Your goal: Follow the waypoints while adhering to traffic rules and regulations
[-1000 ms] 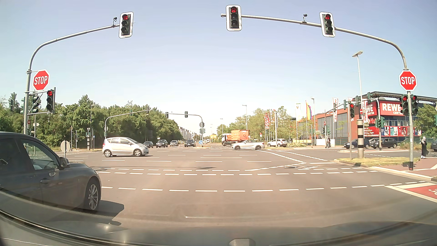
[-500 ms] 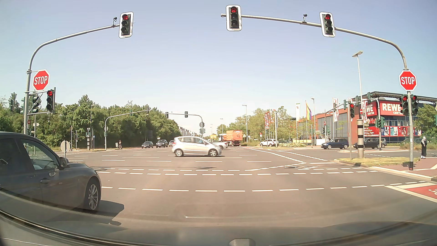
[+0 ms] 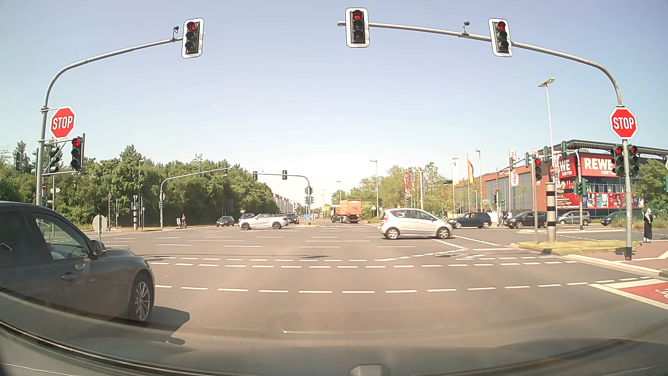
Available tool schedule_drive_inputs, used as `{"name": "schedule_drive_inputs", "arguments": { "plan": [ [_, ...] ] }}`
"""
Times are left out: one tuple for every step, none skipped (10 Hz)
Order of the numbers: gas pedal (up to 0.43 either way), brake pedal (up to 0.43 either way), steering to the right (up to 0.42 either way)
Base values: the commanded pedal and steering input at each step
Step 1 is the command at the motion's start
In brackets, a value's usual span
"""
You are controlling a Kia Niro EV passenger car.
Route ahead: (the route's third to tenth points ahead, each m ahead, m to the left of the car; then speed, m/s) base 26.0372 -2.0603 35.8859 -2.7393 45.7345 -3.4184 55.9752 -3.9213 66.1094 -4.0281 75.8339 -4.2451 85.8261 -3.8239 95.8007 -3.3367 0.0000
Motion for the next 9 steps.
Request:
{"name": "schedule_drive_inputs", "arguments": {
  "plan": [
    [0.000,0.262,0.008],
    [0.000,0.268,0.008],
    [0.000,0.268,0.008],
    [0.000,0.262,0.008],
    [0.000,0.268,0.008],
    [0.000,0.262,0.008],
    [0.000,0.268,0.008],
    [0.000,0.262,0.008],
    [0.000,0.268,0.008]
  ]
}}
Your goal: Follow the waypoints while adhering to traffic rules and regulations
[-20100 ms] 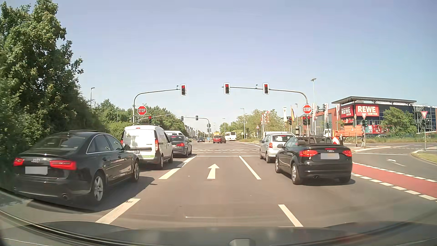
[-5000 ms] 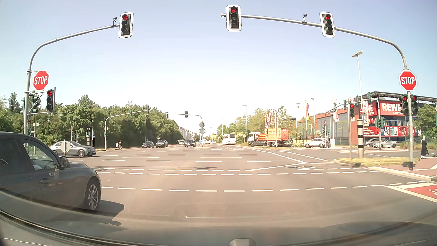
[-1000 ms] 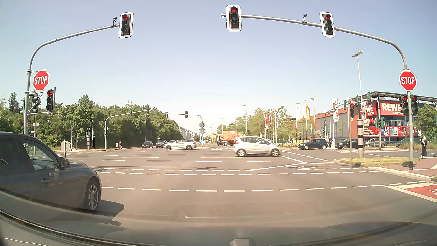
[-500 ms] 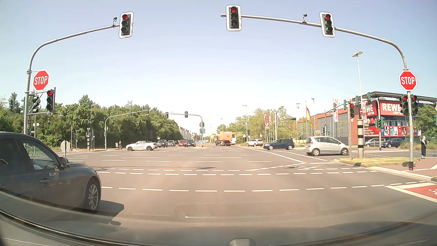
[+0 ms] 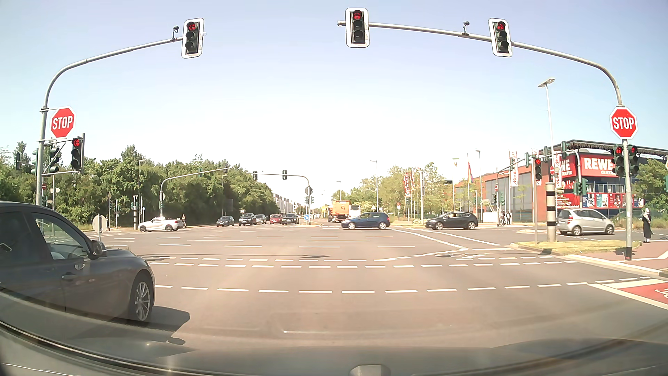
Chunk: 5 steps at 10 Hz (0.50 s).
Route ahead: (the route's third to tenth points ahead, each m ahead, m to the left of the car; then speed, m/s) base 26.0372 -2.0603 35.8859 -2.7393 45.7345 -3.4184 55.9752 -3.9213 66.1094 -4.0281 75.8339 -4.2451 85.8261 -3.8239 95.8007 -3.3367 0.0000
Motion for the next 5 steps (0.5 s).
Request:
{"name": "schedule_drive_inputs", "arguments": {
  "plan": [
    [0.000,0.262,0.008],
    [0.000,0.268,0.008],
    [0.000,0.268,0.008],
    [0.000,0.262,0.008],
    [0.000,0.262,0.008]
  ]
}}
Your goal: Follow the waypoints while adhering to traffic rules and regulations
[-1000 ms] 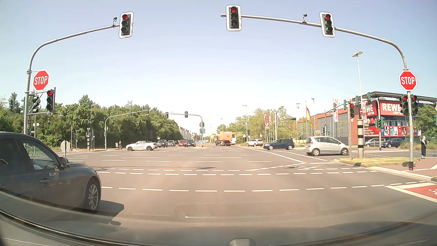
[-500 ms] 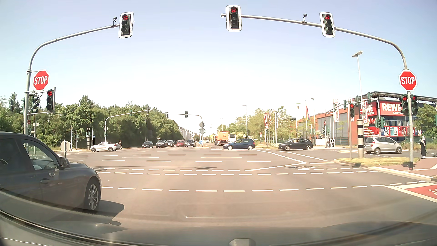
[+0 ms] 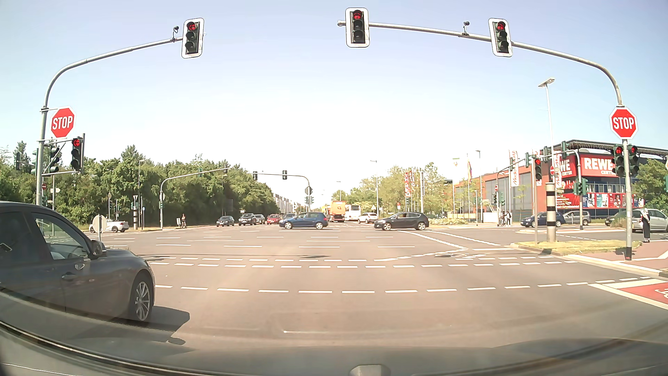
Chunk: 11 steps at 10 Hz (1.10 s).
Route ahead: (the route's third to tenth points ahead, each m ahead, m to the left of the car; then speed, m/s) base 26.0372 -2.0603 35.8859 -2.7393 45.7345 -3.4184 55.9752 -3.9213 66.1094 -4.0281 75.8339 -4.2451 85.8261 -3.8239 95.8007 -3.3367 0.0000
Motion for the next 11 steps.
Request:
{"name": "schedule_drive_inputs", "arguments": {
  "plan": [
    [0.000,0.262,0.008],
    [0.000,0.268,0.008],
    [0.000,0.262,0.008],
    [0.000,0.268,0.008],
    [0.000,0.268,0.008],
    [0.000,0.268,0.008],
    [0.000,0.268,0.008],
    [0.000,0.262,0.008],
    [0.000,0.268,0.008],
    [0.000,0.262,0.008],
    [0.000,0.268,0.008]
  ]
}}
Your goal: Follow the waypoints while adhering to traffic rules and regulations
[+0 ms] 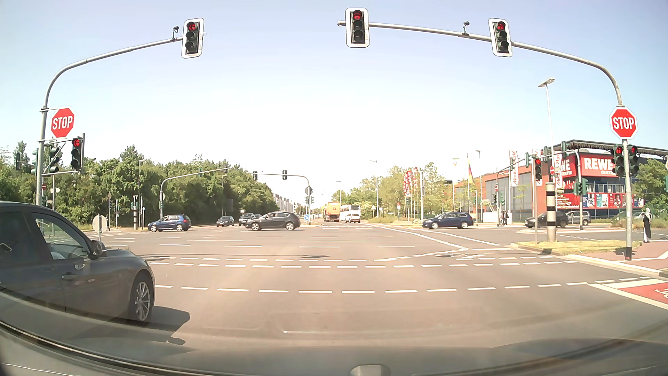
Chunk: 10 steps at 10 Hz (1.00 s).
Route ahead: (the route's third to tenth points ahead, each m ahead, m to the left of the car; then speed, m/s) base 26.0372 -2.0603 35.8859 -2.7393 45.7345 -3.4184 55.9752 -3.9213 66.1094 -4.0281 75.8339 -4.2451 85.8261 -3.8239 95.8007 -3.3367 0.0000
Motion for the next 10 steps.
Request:
{"name": "schedule_drive_inputs", "arguments": {
  "plan": [
    [0.000,0.268,0.008],
    [0.000,0.262,0.008],
    [0.000,0.268,0.008],
    [0.000,0.268,0.008],
    [0.000,0.274,0.008],
    [0.000,0.317,0.008],
    [0.000,0.354,0.008],
    [0.000,0.366,0.008],
    [0.000,0.372,0.008],
    [0.000,0.372,0.008]
  ]
}}
